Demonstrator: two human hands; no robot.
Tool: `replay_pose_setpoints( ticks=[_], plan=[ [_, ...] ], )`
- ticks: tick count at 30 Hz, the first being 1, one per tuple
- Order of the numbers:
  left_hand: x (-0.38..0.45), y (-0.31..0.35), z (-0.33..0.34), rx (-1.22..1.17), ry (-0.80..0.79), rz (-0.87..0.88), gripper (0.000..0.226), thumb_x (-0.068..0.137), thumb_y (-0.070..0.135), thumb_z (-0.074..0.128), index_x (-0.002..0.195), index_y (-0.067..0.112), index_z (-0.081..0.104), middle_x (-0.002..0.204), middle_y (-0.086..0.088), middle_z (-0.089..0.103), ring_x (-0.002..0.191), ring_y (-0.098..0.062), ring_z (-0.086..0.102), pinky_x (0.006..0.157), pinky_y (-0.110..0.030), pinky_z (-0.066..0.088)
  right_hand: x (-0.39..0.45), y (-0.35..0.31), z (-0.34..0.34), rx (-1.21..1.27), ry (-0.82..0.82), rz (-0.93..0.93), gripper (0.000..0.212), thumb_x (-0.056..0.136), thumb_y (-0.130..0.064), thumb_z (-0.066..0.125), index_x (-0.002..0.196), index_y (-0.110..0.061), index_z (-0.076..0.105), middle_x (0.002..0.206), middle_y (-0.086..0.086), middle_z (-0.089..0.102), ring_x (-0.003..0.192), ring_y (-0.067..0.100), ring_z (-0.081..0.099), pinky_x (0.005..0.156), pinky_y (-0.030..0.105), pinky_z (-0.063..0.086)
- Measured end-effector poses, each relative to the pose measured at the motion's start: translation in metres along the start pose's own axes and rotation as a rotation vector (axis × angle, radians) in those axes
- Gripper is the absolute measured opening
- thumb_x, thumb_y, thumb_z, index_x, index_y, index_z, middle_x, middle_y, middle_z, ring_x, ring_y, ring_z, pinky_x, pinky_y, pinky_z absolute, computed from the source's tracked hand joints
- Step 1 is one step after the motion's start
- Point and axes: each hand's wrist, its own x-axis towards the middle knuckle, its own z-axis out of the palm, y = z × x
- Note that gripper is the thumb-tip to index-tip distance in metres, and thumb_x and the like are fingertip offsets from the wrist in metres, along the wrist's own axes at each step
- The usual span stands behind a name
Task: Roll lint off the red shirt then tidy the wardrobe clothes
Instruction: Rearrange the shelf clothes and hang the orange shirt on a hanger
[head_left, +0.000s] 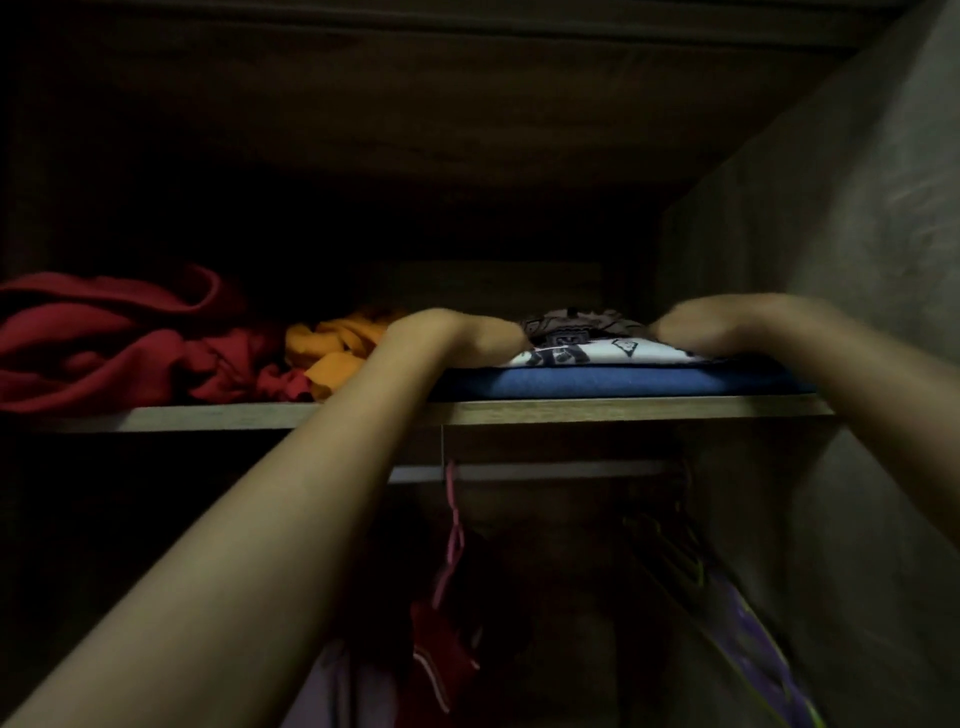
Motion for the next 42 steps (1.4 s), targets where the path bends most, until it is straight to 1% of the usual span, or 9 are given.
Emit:
replay_pose_setpoints(
  ticks=[4,9,14,18,23,29,32,36,42],
  plan=[
    [-0.011,0.003,0.001,0.034,0.070,0.022,0.026,0.098,0.033,0.033,0.088,0.024,0.054,0.103,-0.006,0.058,0.083,-0.017,0.053,0.080,-0.034,0.036,0.000,0.000,0.007,-0.054,0.018,0.010,0.038,0.104,-0.021,0.026,0.111,-0.011,0.062,0.111,0.012,0.060,0.092,0.021,0.053,0.089,0.034,0.039],
    [-0.044,0.003,0.003,0.116,0.233,0.132,0.047,0.101,0.040,0.029,0.129,0.010,0.052,0.133,-0.016,0.052,0.111,-0.027,0.052,0.083,-0.031,0.036,-0.006,0.001,0.010,-0.168,0.177,0.036,0.047,0.098,-0.045,0.026,0.123,-0.024,0.061,0.107,0.008,0.060,0.089,0.021,0.055,0.084,0.036,0.047],
    [-0.085,-0.020,-0.019,0.207,0.389,0.175,0.059,0.098,0.048,0.038,0.143,0.011,0.037,0.150,-0.013,0.036,0.136,-0.025,0.037,0.109,-0.037,0.031,-0.037,-0.060,0.022,0.061,0.594,-0.140,0.041,0.094,-0.039,0.050,0.131,-0.022,0.053,0.120,0.009,0.061,0.103,0.026,0.058,0.085,0.041,0.051],
    [-0.114,-0.050,-0.060,0.350,0.495,-0.002,0.063,0.095,0.041,0.049,0.148,0.013,0.028,0.157,-0.011,0.023,0.144,-0.026,0.022,0.116,-0.040,0.019,-0.059,-0.137,0.010,0.260,0.709,-0.327,0.045,0.095,-0.039,0.049,0.137,-0.023,0.046,0.139,0.004,0.050,0.127,0.022,0.047,0.101,0.042,0.040],
    [-0.144,-0.120,-0.091,0.385,0.350,-0.343,0.099,0.075,0.063,0.064,0.152,0.029,0.011,0.160,-0.005,0.015,0.146,-0.029,0.016,0.118,-0.053,0.012,-0.043,-0.209,0.005,0.333,0.566,-0.508,0.054,0.093,-0.044,0.052,0.142,-0.026,0.040,0.147,-0.001,0.043,0.137,0.018,0.037,0.108,0.039,0.035],
    [-0.135,-0.155,-0.086,0.405,0.295,-0.431,0.124,0.052,0.080,0.067,0.151,0.027,0.012,0.157,-0.010,0.022,0.142,-0.035,0.025,0.115,-0.053,0.021,-0.008,-0.253,0.035,0.338,0.340,-0.485,0.046,0.095,-0.045,0.043,0.137,-0.028,0.047,0.136,0.009,0.053,0.122,0.028,0.051,0.099,0.044,0.045],
    [-0.129,-0.162,-0.080,0.435,0.361,-0.425,0.107,0.063,0.066,0.072,0.147,0.021,0.023,0.145,-0.017,0.040,0.132,-0.040,0.039,0.110,-0.054,0.031,-0.002,-0.255,0.042,0.318,0.276,-0.473,0.038,0.096,-0.044,0.042,0.127,-0.029,0.057,0.120,0.009,0.061,0.105,0.027,0.057,0.091,0.045,0.049],
    [-0.127,-0.169,-0.069,0.554,0.527,-0.340,0.074,0.074,0.042,0.073,0.135,0.017,0.040,0.126,-0.018,0.057,0.115,-0.040,0.054,0.097,-0.050,0.044,-0.004,-0.254,0.039,0.272,0.211,-0.478,0.040,0.099,-0.038,0.043,0.135,-0.023,0.054,0.129,0.009,0.058,0.117,0.028,0.053,0.092,0.035,0.041],
    [-0.135,-0.179,-0.061,0.447,0.889,-0.197,0.056,0.078,0.036,0.072,0.123,0.015,0.047,0.103,-0.014,0.066,0.094,-0.035,0.065,0.080,-0.048,0.054,-0.014,-0.252,0.032,0.307,0.073,-0.472,0.035,0.103,-0.019,0.036,0.130,-0.010,0.056,0.114,0.013,0.060,0.105,0.027,0.056,0.078,0.029,0.036]
  ],
)
